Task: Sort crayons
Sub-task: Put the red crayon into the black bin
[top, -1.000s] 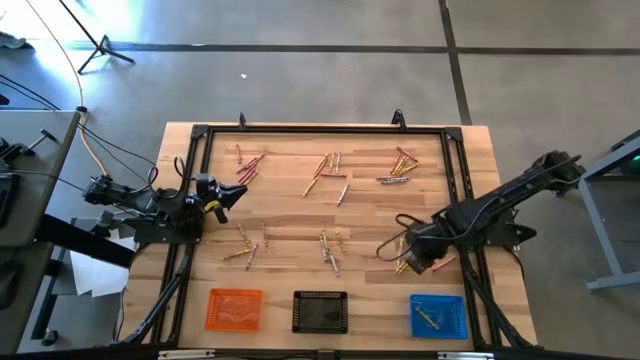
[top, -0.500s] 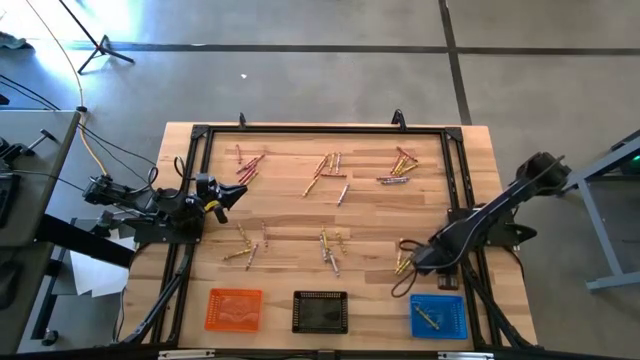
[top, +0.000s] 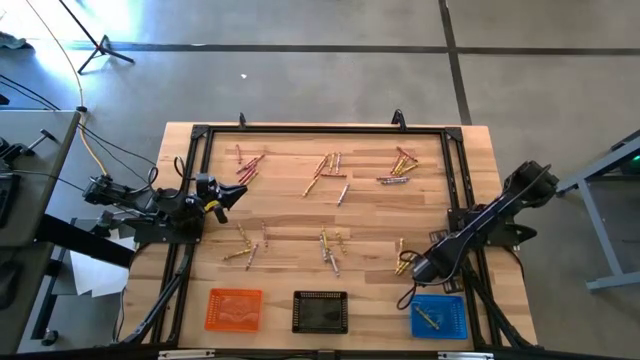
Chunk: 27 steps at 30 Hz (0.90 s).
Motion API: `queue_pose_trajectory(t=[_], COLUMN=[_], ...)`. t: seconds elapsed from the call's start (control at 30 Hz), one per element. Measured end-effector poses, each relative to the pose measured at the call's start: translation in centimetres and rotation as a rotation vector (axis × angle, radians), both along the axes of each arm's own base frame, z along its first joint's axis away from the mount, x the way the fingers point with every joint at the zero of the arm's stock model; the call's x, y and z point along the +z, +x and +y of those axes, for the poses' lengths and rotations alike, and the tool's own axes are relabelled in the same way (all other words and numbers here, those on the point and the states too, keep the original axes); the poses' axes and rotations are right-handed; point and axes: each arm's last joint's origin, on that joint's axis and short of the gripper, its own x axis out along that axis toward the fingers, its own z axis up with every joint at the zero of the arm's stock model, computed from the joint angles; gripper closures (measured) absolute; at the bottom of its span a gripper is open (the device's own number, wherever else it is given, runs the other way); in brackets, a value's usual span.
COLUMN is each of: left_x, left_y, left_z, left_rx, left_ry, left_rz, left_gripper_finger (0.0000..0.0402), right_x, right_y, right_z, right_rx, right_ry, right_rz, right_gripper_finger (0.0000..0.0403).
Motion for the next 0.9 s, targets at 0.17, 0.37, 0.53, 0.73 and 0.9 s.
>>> queue_pose_trajectory(t=[0.17,0.37,0.53,0.73,0.9], left_x=[0.0,0.0,0.0,0.0,0.0], left_y=[0.0,0.0,0.0,0.0,0.0], left_z=[0.0,0.0,0.0,0.0,0.0], left_rx=[0.0,0.0,0.0,0.0,0.0], left_ry=[0.0,0.0,0.0,0.0,0.0], left_rz=[-0.001,0.0,-0.001,-0.001,0.0], left_gripper_finger=[0.0357,0.0357,0.0357,0.0357,0.0357], right_x=[-0.2,-0.2,-0.2,0.5,1.9], right_y=[0.0,0.1,0.0,0.4,0.8], right_z=[0.0,0.1,0.1,0.3,0.5], right_rx=[-0.003,-0.038,-0.116,-0.119,-0.154], right_ry=[-0.002,0.0,-0.031,-0.039,-0.014], right_rz=[-0.005,-0.003,0.001,-0.009,-0.077], right_gripper_finger=[0.0318,0.0388,0.0384,0.0395,0.0394])
